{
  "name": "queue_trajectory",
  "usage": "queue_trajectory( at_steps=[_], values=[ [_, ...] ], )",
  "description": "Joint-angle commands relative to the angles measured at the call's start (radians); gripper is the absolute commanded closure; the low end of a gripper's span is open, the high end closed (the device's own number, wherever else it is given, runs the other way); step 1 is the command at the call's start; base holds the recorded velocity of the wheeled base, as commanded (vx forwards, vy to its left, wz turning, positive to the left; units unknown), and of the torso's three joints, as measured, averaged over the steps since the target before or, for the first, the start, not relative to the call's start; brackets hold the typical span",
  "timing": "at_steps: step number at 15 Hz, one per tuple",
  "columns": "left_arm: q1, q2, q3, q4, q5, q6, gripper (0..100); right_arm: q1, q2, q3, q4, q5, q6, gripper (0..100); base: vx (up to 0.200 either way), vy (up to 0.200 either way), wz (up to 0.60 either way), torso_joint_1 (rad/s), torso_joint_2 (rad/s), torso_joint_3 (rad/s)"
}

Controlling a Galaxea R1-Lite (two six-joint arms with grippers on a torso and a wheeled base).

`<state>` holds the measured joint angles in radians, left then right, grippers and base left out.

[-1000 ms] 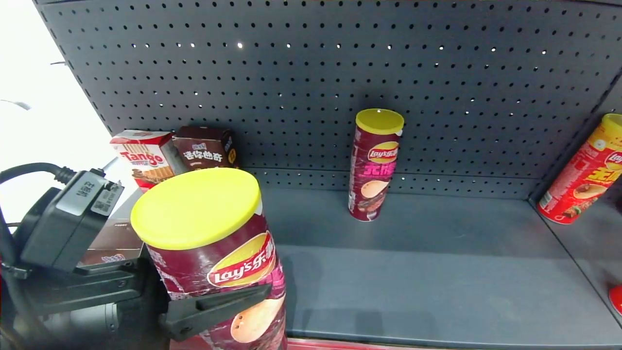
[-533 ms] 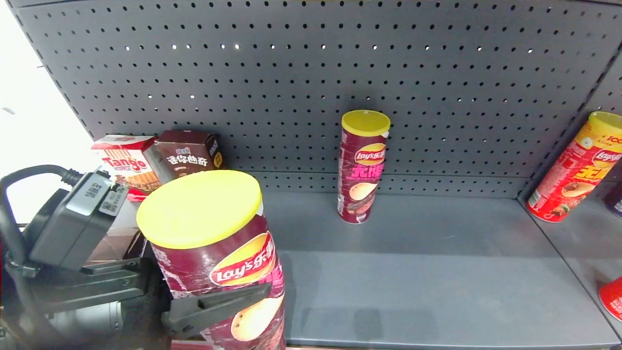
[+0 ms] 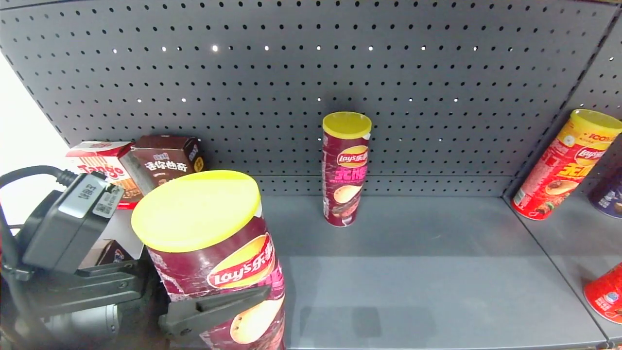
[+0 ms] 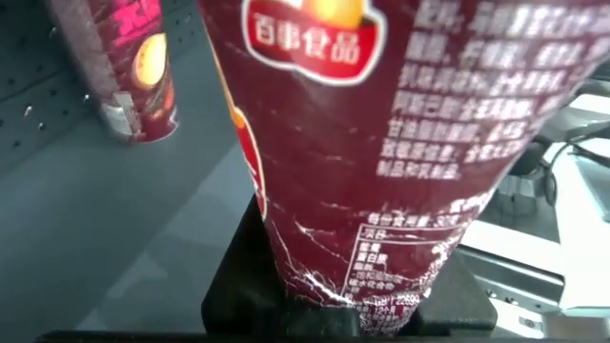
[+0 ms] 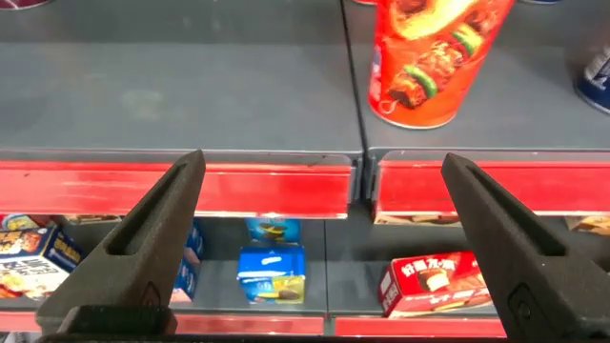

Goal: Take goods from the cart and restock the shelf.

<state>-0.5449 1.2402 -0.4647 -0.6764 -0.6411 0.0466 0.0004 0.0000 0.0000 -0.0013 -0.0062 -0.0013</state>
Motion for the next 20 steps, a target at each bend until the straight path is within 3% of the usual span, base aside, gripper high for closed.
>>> queue_trajectory(
  at_steps=[1,6,7,9,10,12,13,16,20],
  values=[
    [0.002,0.001,0.000,0.001,0.000,-0.001,100,0.001,0.002,0.000,0.000,0.000,0.000,0,0.000,0.000,0.00,0.000,0.00,0.000],
    [0.010,-0.005,0.024,-0.028,-0.037,0.001,100,0.009,0.017,-0.041,-0.002,0.028,-0.031,0,0.000,0.000,0.00,0.000,0.00,0.000],
    [0.010,-0.002,0.026,-0.049,-0.037,-0.005,100,0.035,0.149,-0.183,0.017,0.087,-0.026,0,0.000,0.000,0.00,0.000,0.00,0.000],
    [0.013,-0.001,0.024,-0.054,-0.037,-0.005,100,0.044,0.229,-0.232,0.017,0.164,-0.025,0,0.000,0.000,0.00,0.000,0.00,0.000],
    [0.017,-0.001,0.021,-0.055,-0.035,-0.024,100,0.055,0.296,-0.301,0.030,0.255,-0.031,0,0.000,0.000,0.00,0.000,0.00,0.000],
    [0.020,-0.002,0.024,-0.057,-0.035,-0.039,100,0.055,0.388,-0.337,0.024,0.298,-0.051,0,0.000,0.000,0.00,0.000,0.00,0.000],
    [0.022,-0.001,0.023,-0.057,-0.035,-0.039,100,0.092,0.471,-0.360,0.021,0.356,-0.077,0,0.000,0.000,0.00,0.000,0.00,0.000],
    [0.022,0.001,0.023,-0.057,-0.035,-0.040,100,0.202,0.584,-0.379,0.014,0.390,-0.140,0,0.000,0.000,0.00,0.000,0.00,0.000],
    [0.040,0.001,0.023,-0.057,-0.037,-0.040,100,0.303,0.851,-0.425,-0.197,0.382,-0.143,0,0.000,0.000,0.00,0.000,0.00,0.000]
  ],
)
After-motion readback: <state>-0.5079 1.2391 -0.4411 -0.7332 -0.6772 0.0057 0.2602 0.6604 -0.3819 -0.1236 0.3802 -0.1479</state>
